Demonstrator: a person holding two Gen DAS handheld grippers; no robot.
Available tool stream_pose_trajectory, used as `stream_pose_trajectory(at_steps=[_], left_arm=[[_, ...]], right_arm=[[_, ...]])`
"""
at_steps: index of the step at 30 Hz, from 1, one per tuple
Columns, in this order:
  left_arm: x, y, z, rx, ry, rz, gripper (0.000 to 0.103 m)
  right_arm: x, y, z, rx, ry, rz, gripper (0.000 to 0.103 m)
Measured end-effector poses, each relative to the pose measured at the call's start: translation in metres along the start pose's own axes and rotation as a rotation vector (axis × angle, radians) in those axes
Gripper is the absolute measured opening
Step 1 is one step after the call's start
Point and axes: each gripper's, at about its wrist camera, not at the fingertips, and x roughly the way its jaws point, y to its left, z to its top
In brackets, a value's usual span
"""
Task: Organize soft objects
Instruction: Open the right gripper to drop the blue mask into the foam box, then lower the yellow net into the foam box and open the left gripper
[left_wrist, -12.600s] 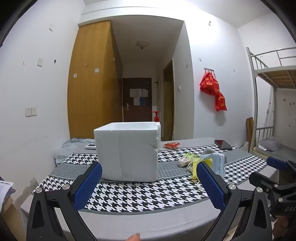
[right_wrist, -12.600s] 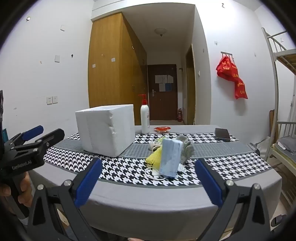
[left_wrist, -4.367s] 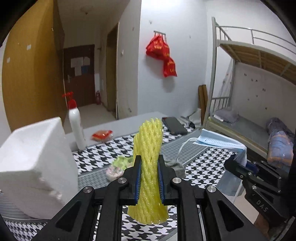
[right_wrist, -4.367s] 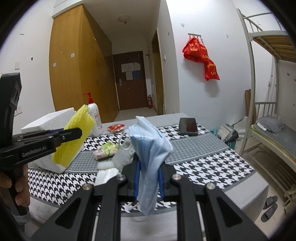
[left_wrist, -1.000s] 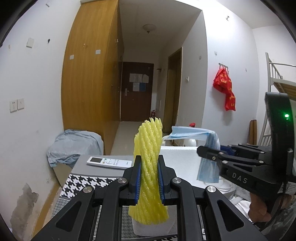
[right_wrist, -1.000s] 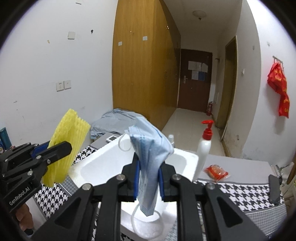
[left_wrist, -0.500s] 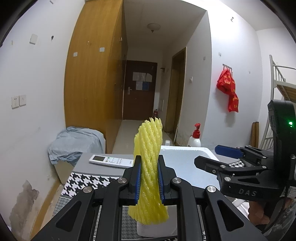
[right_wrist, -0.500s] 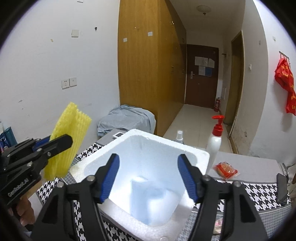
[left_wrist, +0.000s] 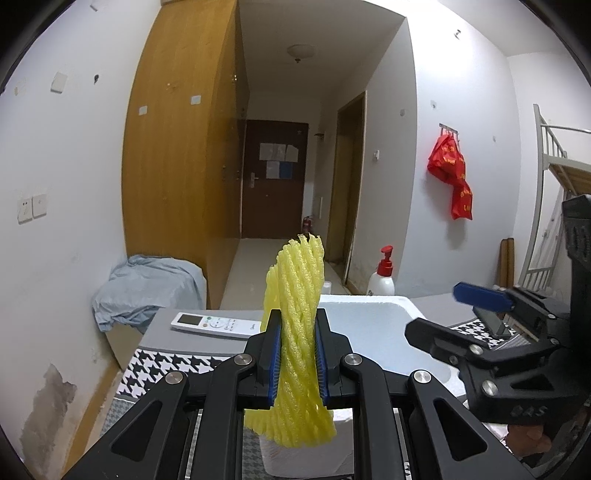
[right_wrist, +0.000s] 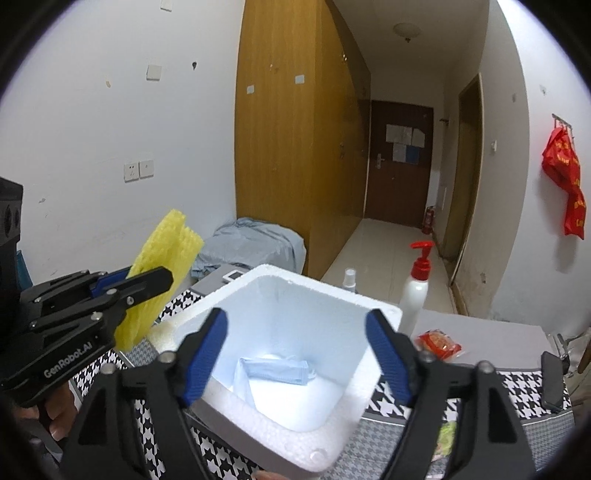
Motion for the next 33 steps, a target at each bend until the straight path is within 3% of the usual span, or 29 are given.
stream_pose_trajectory(at_steps=[2, 8, 33], left_arm=[[0.002, -0.002, 0.001, 0.005, 0.002, -0.005, 0.017], [0.006, -0.011, 0.003, 0.017, 0.004, -0.014, 0.017], [0.033, -0.045, 0.003, 0.057, 0.046, -0.080, 0.017]], right_arm=[[-0.005, -0.001, 0.000, -0.007, -0.016, -0.012, 0.096], [-0.017, -0.005, 0.000, -0.004, -0.062, -0.018, 0.102], [-0.045, -0.038, -0.020, 0.026, -0.092, -0.098, 0.103]])
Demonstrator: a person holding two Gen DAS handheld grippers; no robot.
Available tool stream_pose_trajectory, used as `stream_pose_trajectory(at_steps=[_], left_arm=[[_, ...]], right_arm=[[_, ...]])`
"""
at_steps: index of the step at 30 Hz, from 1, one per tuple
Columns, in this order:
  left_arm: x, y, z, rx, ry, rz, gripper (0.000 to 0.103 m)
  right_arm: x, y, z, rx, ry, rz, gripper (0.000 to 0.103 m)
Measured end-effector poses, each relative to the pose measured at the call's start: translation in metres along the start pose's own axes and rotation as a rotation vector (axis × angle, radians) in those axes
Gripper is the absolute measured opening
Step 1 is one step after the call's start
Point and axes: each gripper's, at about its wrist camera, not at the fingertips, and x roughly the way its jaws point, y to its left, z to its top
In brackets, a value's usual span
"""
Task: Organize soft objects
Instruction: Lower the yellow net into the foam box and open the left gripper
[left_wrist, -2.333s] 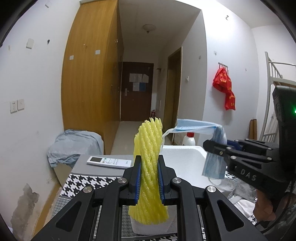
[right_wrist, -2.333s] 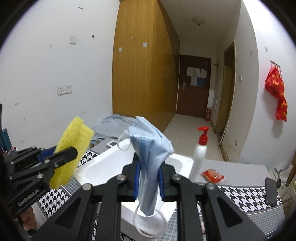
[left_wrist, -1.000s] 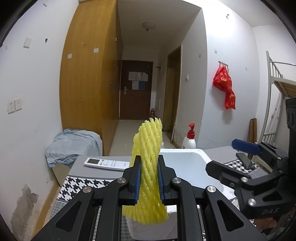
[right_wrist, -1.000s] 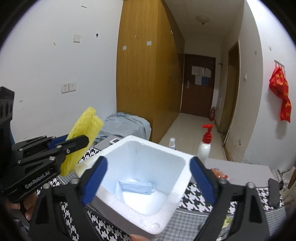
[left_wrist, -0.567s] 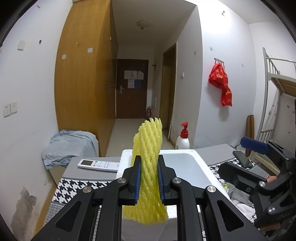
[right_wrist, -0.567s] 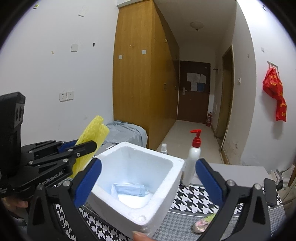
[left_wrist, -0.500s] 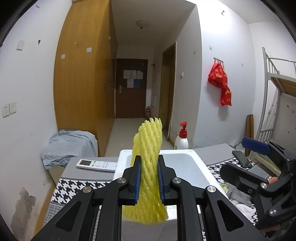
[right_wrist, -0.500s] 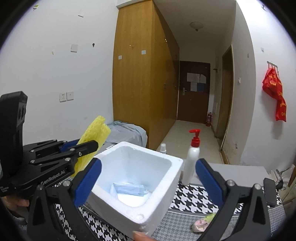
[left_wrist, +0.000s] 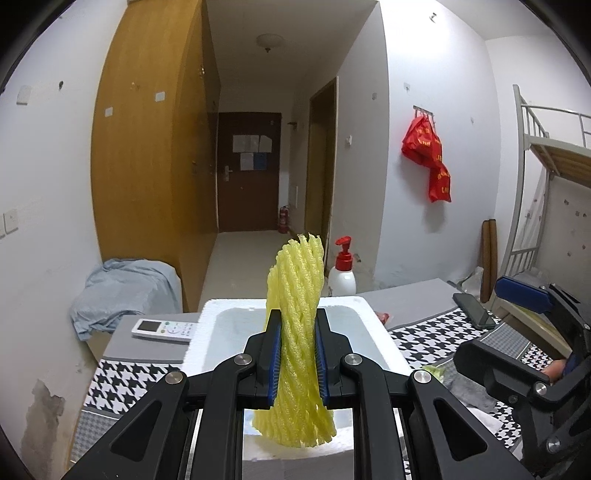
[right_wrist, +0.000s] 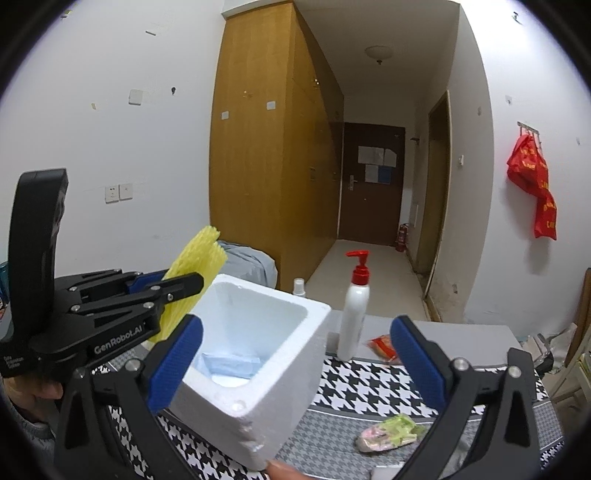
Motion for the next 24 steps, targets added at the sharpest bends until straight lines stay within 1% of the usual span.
stream_pose_trajectory(at_steps=[10, 11, 13, 14, 15, 16, 17, 18, 19, 21, 22, 23, 24], left_arm=[[0.016, -0.006, 0.000, 0.001, 0.042, 0.016, 0.018], [0.017, -0.006, 0.000, 0.000, 0.046, 0.019, 0.019], [0.021, -0.005, -0.001, -0.004, 0.057, 0.025, 0.025], [0.023, -0.005, 0.000, -0.007, 0.062, 0.030, 0.036], [0.024, -0.004, -0.001, -0.014, 0.064, 0.039, 0.052], [0.024, -0.004, -0.001, -0.020, 0.062, 0.050, 0.060], [0.024, -0.003, -0.001, -0.029, 0.053, 0.062, 0.072], [0.024, -0.001, -0.002, -0.033, 0.048, 0.066, 0.078], [0.023, -0.001, -0.002, -0.037, 0.043, 0.065, 0.081], [0.021, 0.000, -0.002, -0.044, 0.035, 0.053, 0.093], [0.019, 0.000, -0.002, -0.046, 0.029, 0.047, 0.095], [0.018, -0.001, -0.002, -0.046, 0.025, 0.044, 0.101], [0.018, -0.002, -0.002, -0.044, 0.024, 0.045, 0.102]], right_arm=[[-0.008, -0.013, -0.006, 0.022, 0.011, -0.039, 0.103], [-0.009, -0.014, -0.006, 0.025, 0.012, -0.041, 0.103], [-0.010, -0.015, -0.007, 0.027, 0.011, -0.046, 0.103], [-0.011, -0.015, -0.008, 0.027, 0.010, -0.046, 0.103], [-0.011, -0.015, -0.007, 0.028, 0.009, -0.047, 0.103], [-0.012, -0.015, -0.008, 0.029, 0.009, -0.048, 0.103], [-0.012, -0.016, -0.008, 0.030, 0.009, -0.048, 0.103], [-0.013, -0.015, -0.008, 0.030, 0.010, -0.049, 0.103], [-0.012, -0.015, -0.008, 0.030, 0.011, -0.053, 0.103], [-0.012, -0.016, -0.008, 0.030, 0.013, -0.055, 0.103], [-0.012, -0.016, -0.008, 0.032, 0.013, -0.054, 0.103], [-0.012, -0.016, -0.009, 0.033, 0.013, -0.054, 0.103], [-0.013, -0.016, -0.009, 0.035, 0.012, -0.051, 0.103]])
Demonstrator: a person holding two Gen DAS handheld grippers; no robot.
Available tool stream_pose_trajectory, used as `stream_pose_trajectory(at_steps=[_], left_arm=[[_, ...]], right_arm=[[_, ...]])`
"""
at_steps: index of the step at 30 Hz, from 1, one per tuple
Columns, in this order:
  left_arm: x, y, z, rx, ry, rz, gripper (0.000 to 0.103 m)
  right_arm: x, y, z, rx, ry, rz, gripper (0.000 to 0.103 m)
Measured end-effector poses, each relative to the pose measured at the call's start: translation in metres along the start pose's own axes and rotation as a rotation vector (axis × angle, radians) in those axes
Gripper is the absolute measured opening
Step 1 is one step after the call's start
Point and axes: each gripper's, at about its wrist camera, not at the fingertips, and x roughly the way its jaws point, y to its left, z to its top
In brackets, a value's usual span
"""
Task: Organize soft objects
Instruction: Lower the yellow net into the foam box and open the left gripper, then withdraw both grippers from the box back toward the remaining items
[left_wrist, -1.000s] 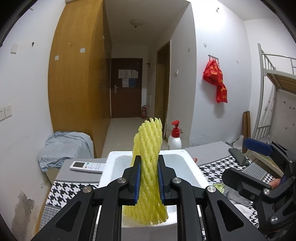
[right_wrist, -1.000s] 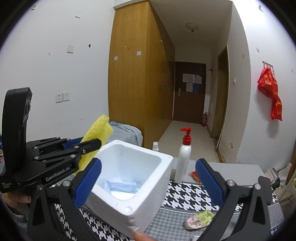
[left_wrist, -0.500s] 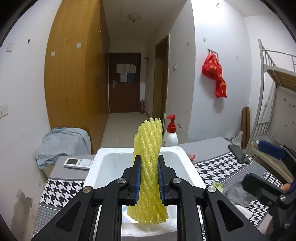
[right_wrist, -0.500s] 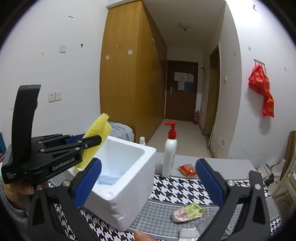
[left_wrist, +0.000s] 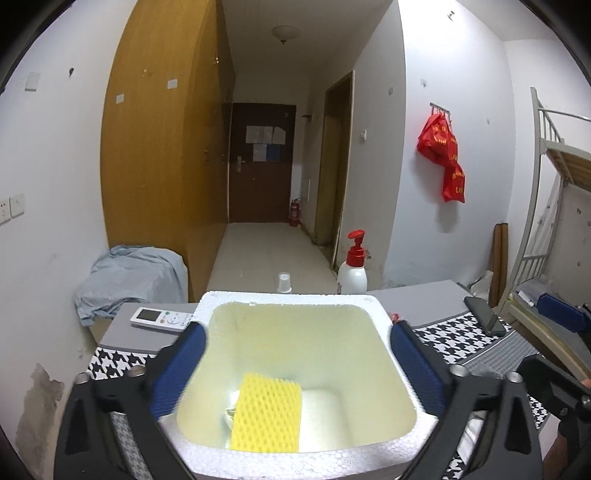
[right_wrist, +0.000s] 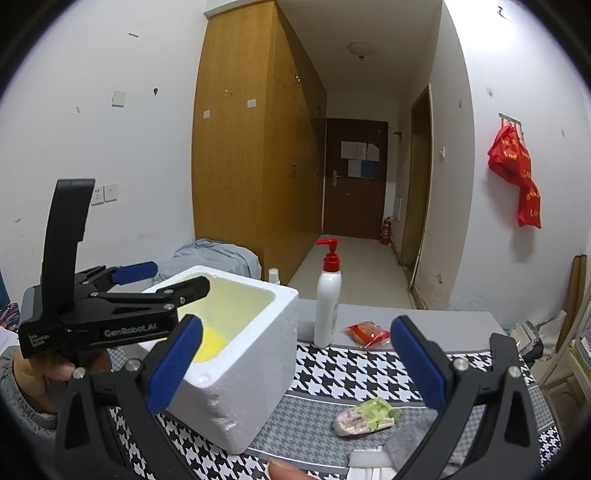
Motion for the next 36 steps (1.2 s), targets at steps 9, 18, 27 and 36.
stream_pose_trajectory(at_steps=[9, 18, 27, 36], left_arm=[[-0.011, -0.003, -0.002, -0.021, -0.011, -0.005, 0.102], [-0.038, -0.006, -0.012, -0.034, -0.071, 0.017, 0.102], [-0.076, -0.017, -0.023, -0.011, -0.121, 0.039, 0.102], [-0.099, -0.024, -0.038, 0.009, -0.151, 0.055, 0.102]], right_arm=[[0.001, -0.006, -0.006, 0.035, 0.023, 0.013, 0.103], [-0.010, -0.006, -0.012, 0.035, -0.003, 0.014, 0.103], [-0.023, -0.004, -0.014, 0.032, -0.036, 0.018, 0.103], [-0.045, -0.006, -0.021, 0.049, -0.063, 0.021, 0.103]])
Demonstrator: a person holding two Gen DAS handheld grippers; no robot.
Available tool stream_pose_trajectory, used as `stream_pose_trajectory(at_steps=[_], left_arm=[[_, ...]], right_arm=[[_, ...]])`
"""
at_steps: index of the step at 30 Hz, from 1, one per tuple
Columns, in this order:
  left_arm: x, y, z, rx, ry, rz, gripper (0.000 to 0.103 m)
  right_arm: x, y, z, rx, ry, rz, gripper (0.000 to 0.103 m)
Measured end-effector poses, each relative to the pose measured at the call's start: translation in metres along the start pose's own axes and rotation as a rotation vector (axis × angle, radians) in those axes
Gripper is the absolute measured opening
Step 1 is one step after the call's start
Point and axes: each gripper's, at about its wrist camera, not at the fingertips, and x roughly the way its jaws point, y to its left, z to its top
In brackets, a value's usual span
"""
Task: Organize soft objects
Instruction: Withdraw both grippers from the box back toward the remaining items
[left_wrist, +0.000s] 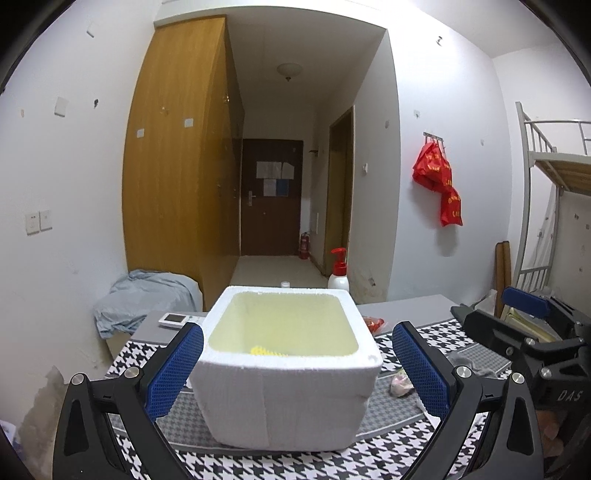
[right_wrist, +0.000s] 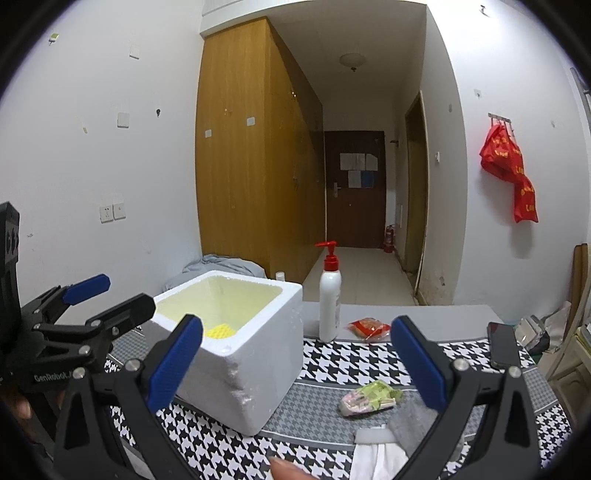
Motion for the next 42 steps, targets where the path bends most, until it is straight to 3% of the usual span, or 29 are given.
stream_pose_trajectory(at_steps=[12, 19, 30, 38, 42], left_arm=[[-0.028, 0.020, -0.018, -0.070, -0.051, 0.074, 0.102], [-0.030, 0.020, -0.038, -0.077, -0.044, 0.060, 0.102], [-0.029, 0.005, -0.070, -0.049, -0.069, 0.048, 0.102], [-0.022, -0.008, -0.079, -0.072, -0.038, -0.030, 0.102], [-0.018, -0.014, -0.082, -0.066, -0.028, -0.031, 0.102]], right_arm=[[-0.022, 0.000, -0.017, -0.007, -0.025, -0.008, 0.103], [-0.032, -0.008, -0.031, 0.010, -0.031, -0.037, 0.103], [-0.029, -0.014, -0.061, 0.034, 0.008, 0.004, 0.103], [-0.025, -0.012, -0.078, 0.012, 0.039, -0.024, 0.103], [-0.027, -0.017, -0.083, 0.025, 0.043, -0.032, 0.103]])
